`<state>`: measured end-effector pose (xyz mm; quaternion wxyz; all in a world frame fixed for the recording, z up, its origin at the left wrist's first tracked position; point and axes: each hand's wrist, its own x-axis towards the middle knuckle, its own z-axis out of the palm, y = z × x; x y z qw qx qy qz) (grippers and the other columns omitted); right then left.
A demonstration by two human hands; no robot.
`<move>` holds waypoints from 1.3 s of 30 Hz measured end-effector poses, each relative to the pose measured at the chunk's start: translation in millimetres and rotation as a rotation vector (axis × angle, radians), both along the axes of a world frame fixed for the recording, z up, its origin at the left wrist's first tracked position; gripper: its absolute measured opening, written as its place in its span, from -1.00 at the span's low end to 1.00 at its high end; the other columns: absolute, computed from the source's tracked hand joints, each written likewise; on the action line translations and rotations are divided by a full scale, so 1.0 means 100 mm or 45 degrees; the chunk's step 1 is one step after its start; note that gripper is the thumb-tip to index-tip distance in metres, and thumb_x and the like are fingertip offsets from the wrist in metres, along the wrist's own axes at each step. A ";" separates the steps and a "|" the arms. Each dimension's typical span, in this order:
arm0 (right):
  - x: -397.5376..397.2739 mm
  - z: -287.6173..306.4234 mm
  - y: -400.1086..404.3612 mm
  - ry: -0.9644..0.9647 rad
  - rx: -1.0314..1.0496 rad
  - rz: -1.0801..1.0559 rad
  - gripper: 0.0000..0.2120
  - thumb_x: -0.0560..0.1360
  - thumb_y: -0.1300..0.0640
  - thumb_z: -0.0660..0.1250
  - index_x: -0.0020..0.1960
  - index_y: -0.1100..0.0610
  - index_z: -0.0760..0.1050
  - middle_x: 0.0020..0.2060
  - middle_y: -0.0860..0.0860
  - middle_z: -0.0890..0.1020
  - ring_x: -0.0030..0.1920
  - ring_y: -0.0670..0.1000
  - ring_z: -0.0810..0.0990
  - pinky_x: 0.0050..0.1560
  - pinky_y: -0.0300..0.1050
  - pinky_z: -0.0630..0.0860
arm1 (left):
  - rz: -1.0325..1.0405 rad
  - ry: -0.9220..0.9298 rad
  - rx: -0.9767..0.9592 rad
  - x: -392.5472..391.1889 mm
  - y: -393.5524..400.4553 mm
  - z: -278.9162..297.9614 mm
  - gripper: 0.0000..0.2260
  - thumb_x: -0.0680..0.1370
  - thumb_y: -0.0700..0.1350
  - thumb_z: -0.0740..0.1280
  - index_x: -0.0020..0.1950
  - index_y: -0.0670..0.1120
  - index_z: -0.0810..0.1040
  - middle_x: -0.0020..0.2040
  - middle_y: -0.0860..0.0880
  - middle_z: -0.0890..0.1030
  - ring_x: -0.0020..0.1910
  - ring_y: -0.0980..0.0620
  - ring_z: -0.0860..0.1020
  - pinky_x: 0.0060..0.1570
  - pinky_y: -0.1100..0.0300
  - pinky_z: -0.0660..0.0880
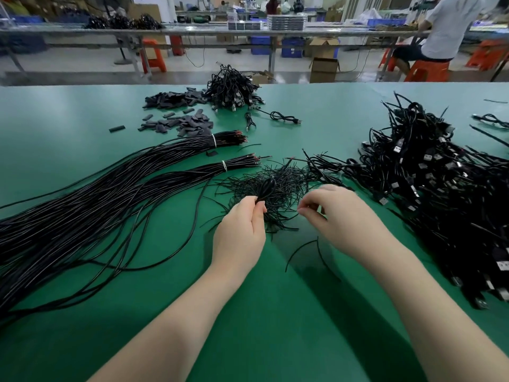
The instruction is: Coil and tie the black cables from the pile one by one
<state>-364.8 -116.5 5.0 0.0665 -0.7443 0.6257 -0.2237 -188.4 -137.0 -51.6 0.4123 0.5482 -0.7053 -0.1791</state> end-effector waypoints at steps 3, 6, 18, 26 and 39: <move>0.13 0.12 0.09 0.044 -0.174 0.156 -0.91 0.54 0.11 0.33 -0.05 0.08 0.61 -0.15 -0.04 0.57 -0.01 0.05 0.51 -0.02 -0.03 0.48 | -0.044 -0.187 -0.057 -0.04 0.05 0.02 -0.78 0.66 -0.02 0.10 -0.12 -0.07 0.40 -0.31 0.04 0.44 -0.33 -0.04 0.44 -0.39 0.06 0.28; 0.21 0.14 0.13 0.145 -0.284 0.202 -0.90 0.54 0.14 0.35 -0.05 0.15 0.62 -0.15 0.04 0.61 -0.03 0.13 0.52 0.00 -0.01 0.45 | -0.099 -0.298 -0.030 -0.08 0.09 0.04 -0.78 0.66 -0.03 0.09 -0.07 -0.10 0.40 -0.24 -0.05 0.50 -0.23 -0.18 0.48 -0.27 -0.05 0.42; 0.14 0.17 0.11 0.036 -0.299 0.182 -0.91 0.50 0.12 0.40 -0.09 0.12 0.66 -0.15 0.02 0.62 -0.03 0.11 0.54 0.03 0.05 0.46 | -0.245 -0.427 0.040 -0.16 0.17 0.07 -0.73 0.67 0.09 0.02 -0.07 -0.04 0.34 -0.26 0.04 0.39 -0.18 -0.16 0.50 -0.27 0.01 0.34; -0.12 0.32 0.12 -0.159 0.110 0.180 -0.97 0.38 0.01 0.51 -0.23 -0.08 0.68 -0.36 -0.19 0.64 -0.30 -0.12 0.54 -0.26 -0.30 0.43 | -0.422 -0.682 -0.304 -0.15 0.12 0.06 -0.67 0.62 0.15 0.17 0.01 -0.09 0.52 -0.18 -0.04 0.54 -0.15 -0.12 0.55 -0.18 0.05 0.36; -0.37 0.05 0.09 -1.056 0.742 0.391 -0.92 0.28 0.05 0.51 -0.27 0.05 0.68 -0.36 0.00 0.63 -0.34 -0.08 0.50 -0.26 -0.24 0.43 | -0.488 -0.292 -0.657 -0.17 0.22 0.09 -0.47 0.58 0.25 0.10 -0.30 -0.14 0.50 -0.42 0.02 0.45 -0.42 0.00 0.42 -0.39 0.08 0.39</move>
